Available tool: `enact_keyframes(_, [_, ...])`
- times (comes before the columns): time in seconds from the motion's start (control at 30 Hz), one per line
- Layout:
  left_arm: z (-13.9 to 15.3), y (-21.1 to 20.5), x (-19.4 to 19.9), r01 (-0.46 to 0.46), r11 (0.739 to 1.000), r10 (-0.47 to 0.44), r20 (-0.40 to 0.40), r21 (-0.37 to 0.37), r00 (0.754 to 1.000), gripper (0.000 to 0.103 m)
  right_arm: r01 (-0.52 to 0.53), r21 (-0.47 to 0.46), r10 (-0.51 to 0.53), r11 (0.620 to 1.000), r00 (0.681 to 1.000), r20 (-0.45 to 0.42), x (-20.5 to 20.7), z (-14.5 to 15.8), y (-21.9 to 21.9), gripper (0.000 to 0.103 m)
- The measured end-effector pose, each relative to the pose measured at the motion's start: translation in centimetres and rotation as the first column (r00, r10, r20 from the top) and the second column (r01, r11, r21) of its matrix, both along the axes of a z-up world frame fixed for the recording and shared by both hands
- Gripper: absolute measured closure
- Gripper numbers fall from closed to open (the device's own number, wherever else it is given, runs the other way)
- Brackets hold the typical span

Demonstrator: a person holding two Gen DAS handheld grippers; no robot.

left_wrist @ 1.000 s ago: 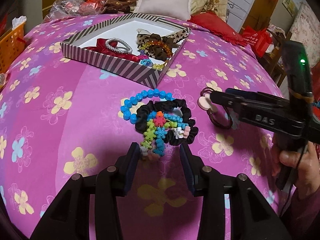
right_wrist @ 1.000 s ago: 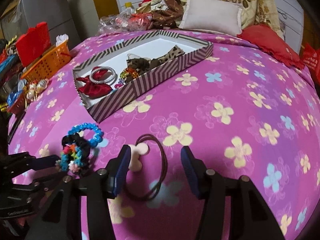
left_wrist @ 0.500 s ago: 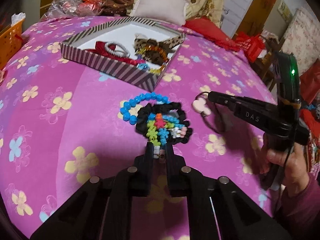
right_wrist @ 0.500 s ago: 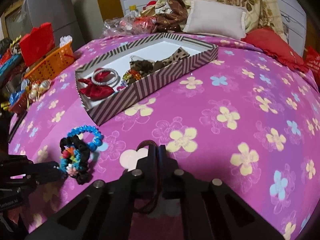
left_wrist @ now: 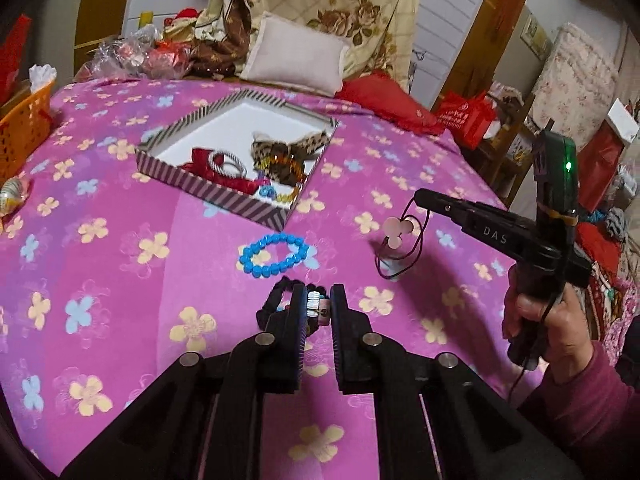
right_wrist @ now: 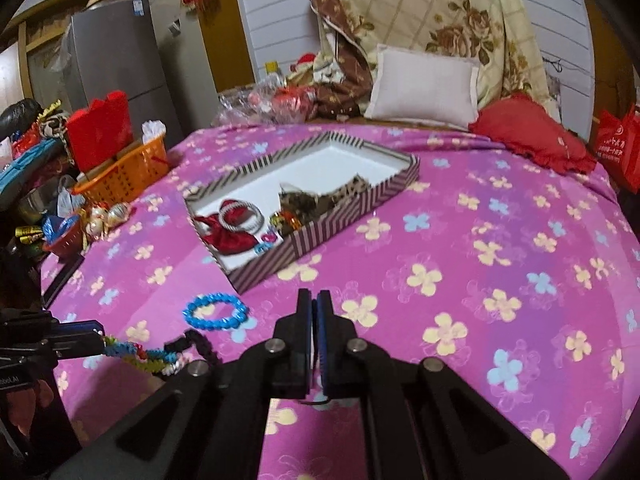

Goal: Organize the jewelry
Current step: 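Carry the multicolour bracelet with the left gripper while the right carries the pink hair tie into the tray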

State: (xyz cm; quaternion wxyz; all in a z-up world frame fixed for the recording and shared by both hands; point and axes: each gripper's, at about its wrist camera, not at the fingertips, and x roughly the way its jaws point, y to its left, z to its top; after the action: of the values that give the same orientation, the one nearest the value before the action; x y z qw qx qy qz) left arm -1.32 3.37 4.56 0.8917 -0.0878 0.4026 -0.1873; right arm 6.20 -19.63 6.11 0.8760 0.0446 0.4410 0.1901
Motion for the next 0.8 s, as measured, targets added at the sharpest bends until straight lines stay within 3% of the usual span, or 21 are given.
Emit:
enact_keyframes(0.37, [3.6,1.8,-2.0,-0.037,0.999,0.039,0.061,-0.029,0.997,0.101,-0.032,0.041,0.029,0.999,0.998,0.064,-1.3,4.0,0.9,0.100])
enact_keyframes(0.8, [4.1,2.5,-2.0,-0.103,0.995,0.102,0.075,0.005,0.992,0.101,-0.070,0.037,0.067,0.997,0.995,0.078,-1.3,5.2,2.3,0.100])
